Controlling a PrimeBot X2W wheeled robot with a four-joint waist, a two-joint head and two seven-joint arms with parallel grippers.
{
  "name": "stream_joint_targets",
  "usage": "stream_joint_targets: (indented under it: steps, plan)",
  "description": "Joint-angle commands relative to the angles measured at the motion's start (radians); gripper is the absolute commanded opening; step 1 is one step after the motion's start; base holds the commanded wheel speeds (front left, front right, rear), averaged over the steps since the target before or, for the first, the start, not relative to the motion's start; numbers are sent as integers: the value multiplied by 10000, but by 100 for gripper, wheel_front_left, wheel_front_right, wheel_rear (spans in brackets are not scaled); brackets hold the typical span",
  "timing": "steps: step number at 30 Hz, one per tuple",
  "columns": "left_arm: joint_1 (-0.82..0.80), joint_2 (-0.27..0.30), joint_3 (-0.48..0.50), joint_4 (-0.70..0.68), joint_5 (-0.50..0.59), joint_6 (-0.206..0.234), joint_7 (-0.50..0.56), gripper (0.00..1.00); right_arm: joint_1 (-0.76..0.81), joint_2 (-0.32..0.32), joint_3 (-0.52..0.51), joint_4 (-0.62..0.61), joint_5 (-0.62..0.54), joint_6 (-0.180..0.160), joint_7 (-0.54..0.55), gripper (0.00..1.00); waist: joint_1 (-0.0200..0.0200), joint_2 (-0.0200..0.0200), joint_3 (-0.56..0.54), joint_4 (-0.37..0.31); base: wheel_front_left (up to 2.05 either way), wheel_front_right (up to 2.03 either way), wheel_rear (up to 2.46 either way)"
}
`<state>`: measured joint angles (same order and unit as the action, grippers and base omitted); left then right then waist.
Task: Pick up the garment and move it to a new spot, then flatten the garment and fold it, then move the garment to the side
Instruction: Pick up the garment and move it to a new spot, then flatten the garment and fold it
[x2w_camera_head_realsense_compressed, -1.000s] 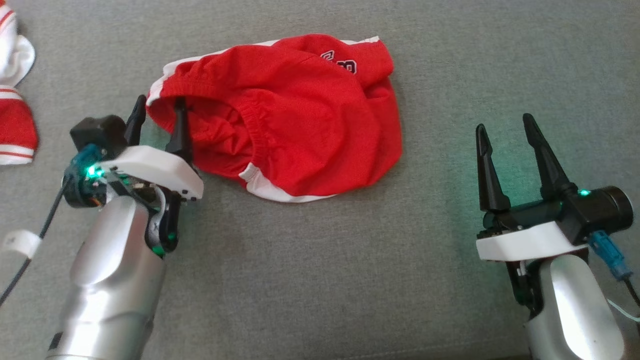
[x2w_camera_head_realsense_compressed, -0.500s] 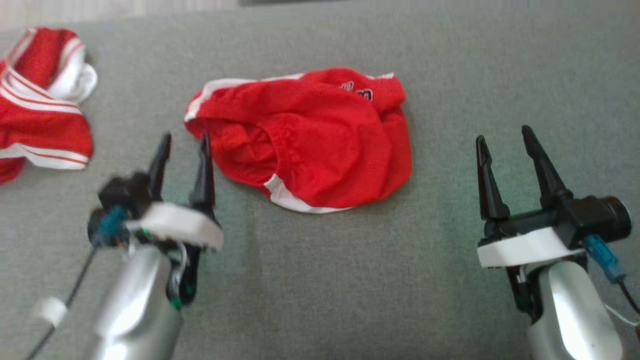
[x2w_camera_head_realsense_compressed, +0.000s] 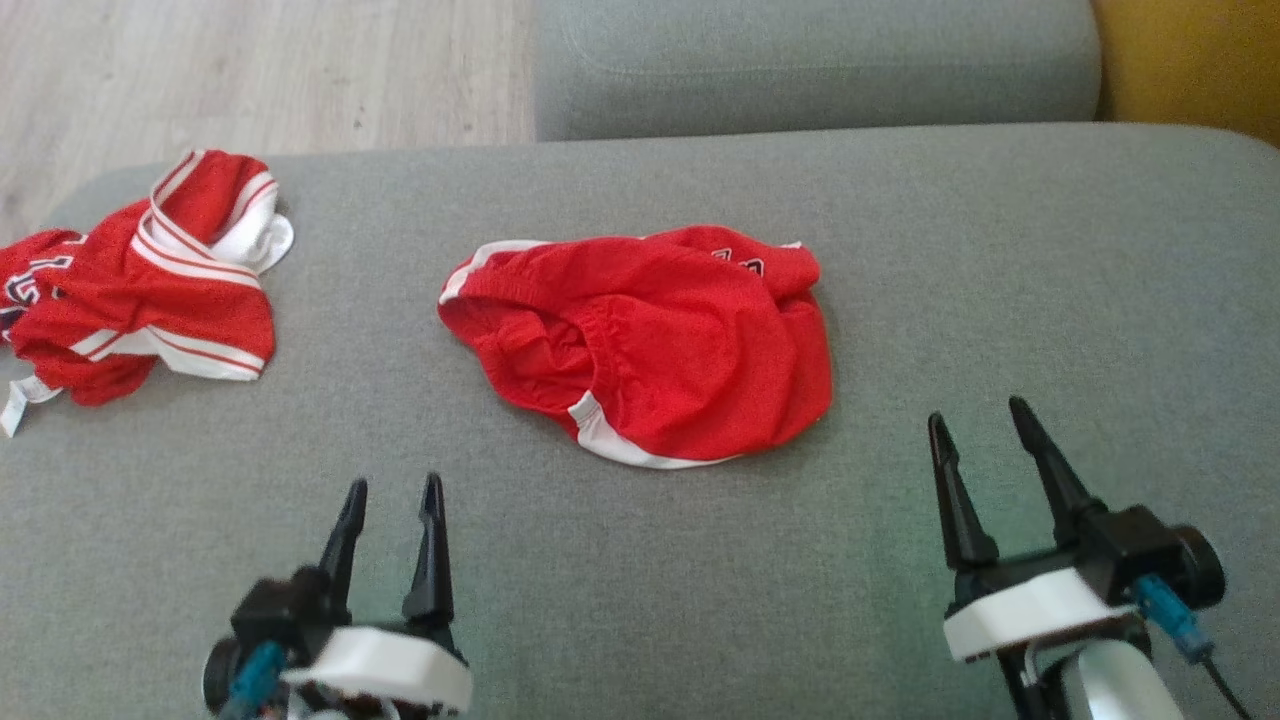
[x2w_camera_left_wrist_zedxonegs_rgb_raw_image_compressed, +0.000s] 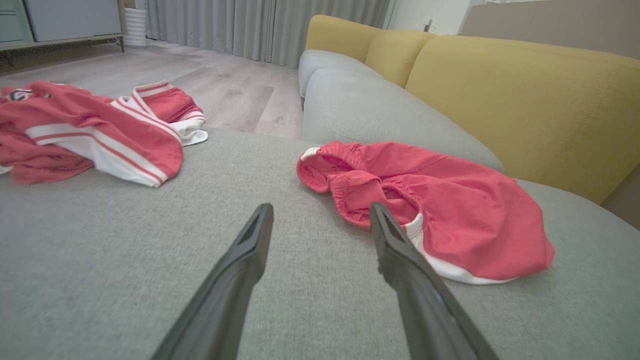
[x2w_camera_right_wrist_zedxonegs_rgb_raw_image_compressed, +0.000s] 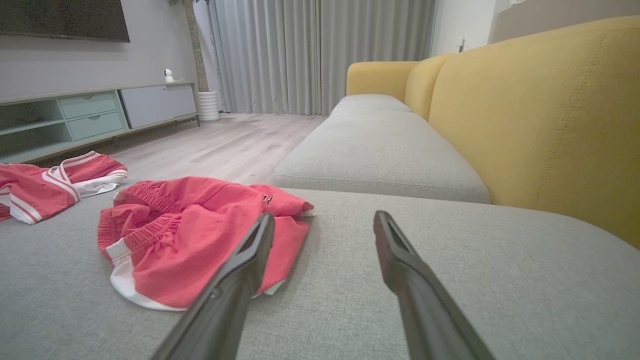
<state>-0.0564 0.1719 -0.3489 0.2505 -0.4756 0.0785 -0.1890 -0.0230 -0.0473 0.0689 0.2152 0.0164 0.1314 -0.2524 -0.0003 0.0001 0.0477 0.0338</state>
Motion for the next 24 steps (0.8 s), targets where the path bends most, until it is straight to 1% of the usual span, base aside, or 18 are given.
stream_joint_targets:
  steps: [1, 6, 16, 24]
  plan:
    - [-63, 123, 313, -498, -50, 124, -130, 100, -77, -29, 303, -244, 72, -7, -93, 100, 3, -1, -171, 34, 0, 0, 0]
    - [557, 41, 247, -908, -146, 336, -59, 100, 251, -29, 390, -206, 213, -7, -93, 100, 3, -1, -353, 6, 0, 0, 0]
    - [947, 132, 220, -1514, -113, 644, 56, 100, 447, -29, 343, 36, 419, -7, -93, 100, 3, -1, -481, -23, 0, 0, 0]
    - [1024, 193, 187, -1525, -124, 704, 91, 100, 388, -29, 240, 256, 527, -7, -93, 100, 3, -1, -475, 10, 0, 0, 0]
